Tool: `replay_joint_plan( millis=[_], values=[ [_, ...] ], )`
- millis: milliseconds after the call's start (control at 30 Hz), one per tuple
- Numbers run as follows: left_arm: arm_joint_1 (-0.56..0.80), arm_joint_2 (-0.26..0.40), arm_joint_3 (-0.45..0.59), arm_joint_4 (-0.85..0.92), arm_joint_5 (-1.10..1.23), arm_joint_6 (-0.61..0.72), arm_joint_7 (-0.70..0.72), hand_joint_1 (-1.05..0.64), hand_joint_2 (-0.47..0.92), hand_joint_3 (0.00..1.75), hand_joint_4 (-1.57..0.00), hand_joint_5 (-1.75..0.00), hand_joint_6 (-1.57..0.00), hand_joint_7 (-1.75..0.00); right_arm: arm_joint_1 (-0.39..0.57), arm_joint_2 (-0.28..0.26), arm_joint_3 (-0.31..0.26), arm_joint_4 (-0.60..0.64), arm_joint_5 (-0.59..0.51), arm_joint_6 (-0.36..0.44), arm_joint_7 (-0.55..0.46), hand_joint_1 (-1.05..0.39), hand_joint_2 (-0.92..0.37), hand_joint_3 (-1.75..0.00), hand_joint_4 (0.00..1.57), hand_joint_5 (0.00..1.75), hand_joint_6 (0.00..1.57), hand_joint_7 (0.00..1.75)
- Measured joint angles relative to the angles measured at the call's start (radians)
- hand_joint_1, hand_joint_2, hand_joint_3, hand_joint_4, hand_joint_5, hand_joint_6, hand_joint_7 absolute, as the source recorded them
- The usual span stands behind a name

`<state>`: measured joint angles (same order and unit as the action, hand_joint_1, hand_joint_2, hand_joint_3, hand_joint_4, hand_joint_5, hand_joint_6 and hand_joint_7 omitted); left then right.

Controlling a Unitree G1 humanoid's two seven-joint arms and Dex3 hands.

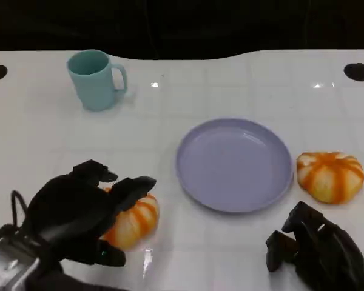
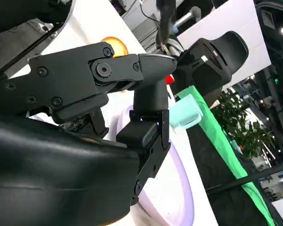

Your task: Grasp the bread from the table and place it into the plate.

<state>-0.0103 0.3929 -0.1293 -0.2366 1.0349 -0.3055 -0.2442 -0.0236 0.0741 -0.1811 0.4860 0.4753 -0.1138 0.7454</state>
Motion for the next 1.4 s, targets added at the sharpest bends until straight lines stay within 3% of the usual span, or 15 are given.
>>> replay_joint_plan(
  millis=[367,467,567,633,700,733,767,800,833,900,1033,1167,1300,1400],
  values=[
    [-0.182,0.001,-0.209,0.352,0.133,0.136,0.054,-0.71,0.92,0.01,-0.39,-0.29,-0.37,-0.01,0.007,0.000,0.000,-0.011,0.004,0.007,0.001,-0.55,-0.92,-0.24,0.79,1.66,0.69,1.40],
    [-0.231,0.000,-0.257,0.437,0.134,0.149,0.083,-0.64,0.92,0.06,-0.49,-0.29,-0.44,-0.03,0.013,0.000,0.001,-0.017,0.004,0.007,0.001,-0.55,-0.92,-0.25,0.78,1.66,0.69,1.40],
    [-0.279,-0.002,-0.289,0.518,0.102,0.148,0.123,-0.48,0.92,0.18,-0.71,-0.36,-0.64,-0.06,0.018,0.000,0.001,-0.026,0.004,0.008,0.002,-0.54,-0.92,-0.26,0.78,1.67,0.69,1.39],
    [-0.304,-0.001,-0.302,0.577,0.069,0.131,0.171,-0.39,0.92,0.34,-0.91,-0.57,-0.92,-0.13,0.021,0.000,0.001,-0.027,0.004,0.008,0.002,-0.55,-0.92,-0.26,0.78,1.67,0.69,1.39],
    [-0.319,-0.001,-0.314,0.628,0.045,0.109,0.249,-0.36,0.92,0.39,-0.88,-1.17,-1.12,-0.25,0.023,0.000,0.001,-0.029,0.004,0.008,0.002,-0.55,-0.92,-0.25,0.78,1.67,0.69,1.38],
    [-0.324,-0.001,-0.316,0.654,0.029,0.093,0.303,-0.34,0.91,0.41,-0.84,-1.50,-1.02,-0.72,0.024,0.000,0.002,-0.029,0.004,0.008,0.002,-0.55,-0.92,-0.25,0.78,1.67,0.69,1.38],
    [-0.325,-0.001,-0.318,0.678,0.017,0.076,0.360,-0.32,0.85,0.53,-0.85,-1.62,-0.88,-1.17,0.026,0.000,0.001,-0.031,0.005,0.010,0.002,-0.55,-0.92,-0.24,0.78,1.68,0.69,1.38],
    [-0.326,-0.001,-0.319,0.705,0.006,0.050,0.424,-0.31,0.77,0.71,-0.86,-1.68,-0.79,-1.45,0.027,0.000,0.001,-0.031,0.005,0.013,0.002,-0.55,-0.92,-0.24,0.78,1.68,0.69,1.38],
    [-0.327,-0.001,-0.319,0.733,-0.011,0.024,0.487,-0.29,0.69,0.93,-0.87,-1.72,-0.74,-1.63,0.028,0.000,0.001,-0.032,0.005,0.017,0.002,-0.55,-0.92,-0.25,0.78,1.68,0.70,1.38],
    [-0.330,-0.002,-0.320,0.790,-0.035,-0.031,0.600,-0.28,0.61,1.13,-0.87,-1.74,-0.70,-1.72,0.028,0.000,0.000,-0.033,0.007,0.018,0.004,-0.55,-0.92,-0.25,0.78,1.68,0.70,1.38],
    [-0.337,-0.006,-0.323,0.867,-0.068,-0.106,0.732,-0.29,0.59,1.27,-0.87,-1.75,-0.68,-1.74,0.026,0.000,-0.001,-0.034,0.008,0.019,0.007,-0.56,-0.92,-0.24,0.78,1.68,0.70,1.38],
    [-0.342,-0.014,-0.308,0.880,-0.120,-0.104,0.762,-0.29,0.60,1.23,-0.82,-1.75,-0.64,-1.73,0.024,0.000,0.000,-0.034,0.008,0.023,0.007,-0.56,-0.92,-0.23,0.78,1.68,0.69,1.38],
    [-0.340,-0.038,-0.274,0.836,-0.184,-0.040,0.737,-0.27,0.57,1.07,-0.80,-1.75,-0.62,-1.72,0.024,-0.001,-0.002,-0.032,0.007,0.024,0.007,-0.57,-0.92,-0.22,0.78,1.67,0.70,1.39],
    [-0.340,-0.051,-0.255,0.782,-0.223,-0.019,0.724,-0.25,0.53,1.11,-0.82,-1.75,-0.63,-1.73,0.024,-0.001,-0.002,-0.032,0.007,0.024,0.007,-0.57,-0.92,-0.23,0.79,1.67,0.71,1.39]
  ],
)
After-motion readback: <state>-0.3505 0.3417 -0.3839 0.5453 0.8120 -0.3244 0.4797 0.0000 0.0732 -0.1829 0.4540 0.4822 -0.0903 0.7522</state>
